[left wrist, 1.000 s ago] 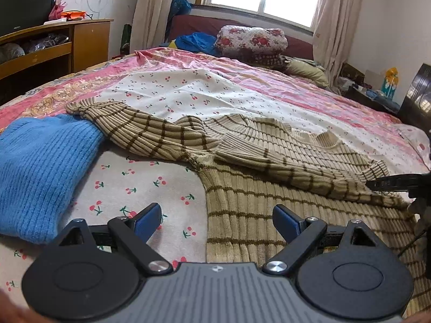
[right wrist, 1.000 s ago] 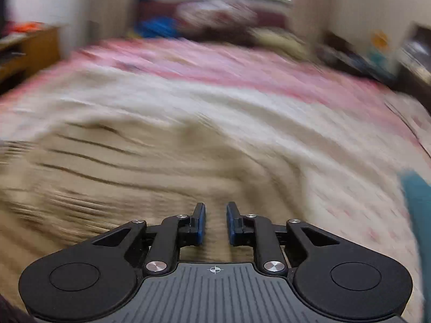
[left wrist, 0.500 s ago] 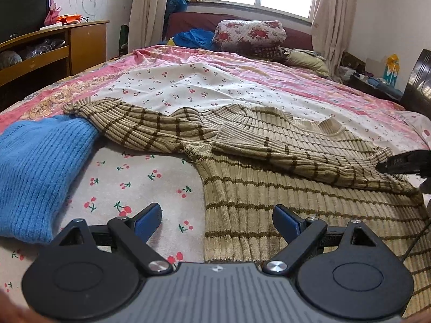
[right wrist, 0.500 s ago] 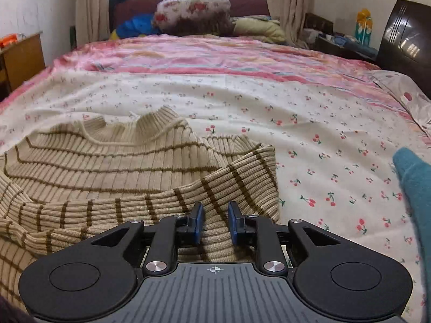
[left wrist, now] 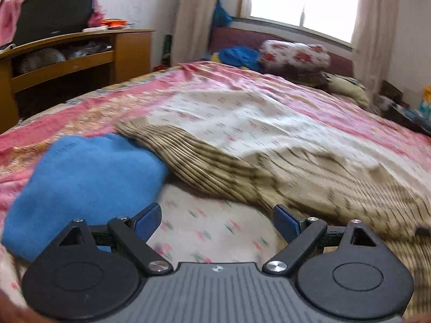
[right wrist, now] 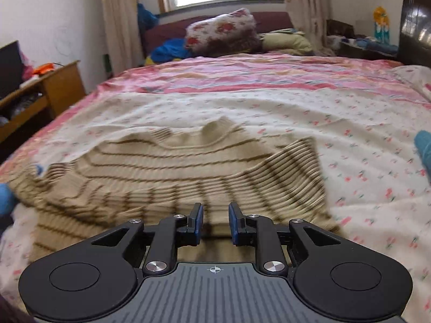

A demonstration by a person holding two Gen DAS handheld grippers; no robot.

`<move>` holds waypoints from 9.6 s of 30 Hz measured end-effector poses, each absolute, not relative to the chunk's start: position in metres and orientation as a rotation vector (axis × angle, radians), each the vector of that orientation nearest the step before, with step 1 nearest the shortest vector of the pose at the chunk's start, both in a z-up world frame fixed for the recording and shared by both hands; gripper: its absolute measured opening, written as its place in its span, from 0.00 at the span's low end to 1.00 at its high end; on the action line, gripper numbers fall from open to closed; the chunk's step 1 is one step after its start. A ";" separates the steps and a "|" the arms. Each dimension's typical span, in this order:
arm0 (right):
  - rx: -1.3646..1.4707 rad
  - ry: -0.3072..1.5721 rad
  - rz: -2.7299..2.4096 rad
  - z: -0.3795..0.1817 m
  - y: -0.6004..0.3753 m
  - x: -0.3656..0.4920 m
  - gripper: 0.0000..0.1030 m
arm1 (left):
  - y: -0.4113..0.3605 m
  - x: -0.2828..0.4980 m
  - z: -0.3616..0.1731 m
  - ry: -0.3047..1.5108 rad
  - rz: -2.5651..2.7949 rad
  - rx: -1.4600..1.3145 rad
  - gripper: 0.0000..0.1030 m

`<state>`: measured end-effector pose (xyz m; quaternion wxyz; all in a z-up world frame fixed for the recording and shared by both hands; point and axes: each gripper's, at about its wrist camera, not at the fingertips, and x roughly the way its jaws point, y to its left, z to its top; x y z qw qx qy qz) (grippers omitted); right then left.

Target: Fold small clothes

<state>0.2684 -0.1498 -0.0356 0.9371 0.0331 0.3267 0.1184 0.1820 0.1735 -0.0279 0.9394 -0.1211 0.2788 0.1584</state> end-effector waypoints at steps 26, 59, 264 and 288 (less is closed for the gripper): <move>0.181 0.677 0.356 -0.055 -0.129 0.248 0.22 | 0.302 0.273 -0.036 0.682 0.509 -0.619 0.55; 0.238 0.661 0.298 -0.040 -0.152 0.236 0.22 | 0.098 0.246 0.009 0.595 -0.208 -0.337 0.19; 0.291 1.052 0.268 -0.046 -0.279 0.052 0.10 | 0.087 0.031 -0.059 1.013 -0.112 -0.261 0.40; 0.821 0.723 0.407 0.009 -0.314 0.092 0.06 | 0.133 0.086 0.018 0.723 -0.202 -0.601 0.13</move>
